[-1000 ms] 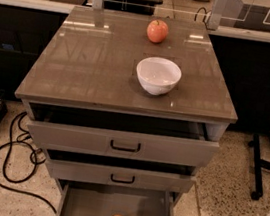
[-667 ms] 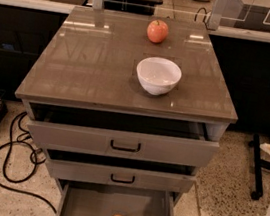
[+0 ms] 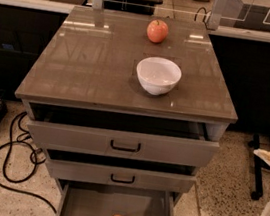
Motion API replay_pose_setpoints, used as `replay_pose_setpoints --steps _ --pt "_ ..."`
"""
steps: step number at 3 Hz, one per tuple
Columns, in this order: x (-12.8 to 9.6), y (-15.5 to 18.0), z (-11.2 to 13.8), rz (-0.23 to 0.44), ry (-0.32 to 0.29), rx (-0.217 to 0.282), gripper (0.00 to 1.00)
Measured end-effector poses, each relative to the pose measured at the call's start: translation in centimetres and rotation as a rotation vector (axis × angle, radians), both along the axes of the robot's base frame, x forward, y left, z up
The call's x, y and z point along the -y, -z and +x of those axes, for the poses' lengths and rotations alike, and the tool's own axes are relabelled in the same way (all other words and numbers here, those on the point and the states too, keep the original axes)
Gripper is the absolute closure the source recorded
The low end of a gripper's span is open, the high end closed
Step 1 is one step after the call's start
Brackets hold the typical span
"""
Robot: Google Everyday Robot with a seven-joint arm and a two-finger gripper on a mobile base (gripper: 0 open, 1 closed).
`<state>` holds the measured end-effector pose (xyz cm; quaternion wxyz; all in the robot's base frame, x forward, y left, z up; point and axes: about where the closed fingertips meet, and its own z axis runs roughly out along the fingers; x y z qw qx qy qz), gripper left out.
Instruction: Pick orange from bottom drawer and place on counter
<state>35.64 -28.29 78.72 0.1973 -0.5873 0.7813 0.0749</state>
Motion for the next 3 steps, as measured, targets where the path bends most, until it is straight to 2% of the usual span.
replay_pose_setpoints --steps 1,3 --pt "-0.5 0.9 0.8 -0.010 0.010 0.005 0.00" --pt "-3.9 9.2 2.5 0.039 -0.011 -0.008 0.00"
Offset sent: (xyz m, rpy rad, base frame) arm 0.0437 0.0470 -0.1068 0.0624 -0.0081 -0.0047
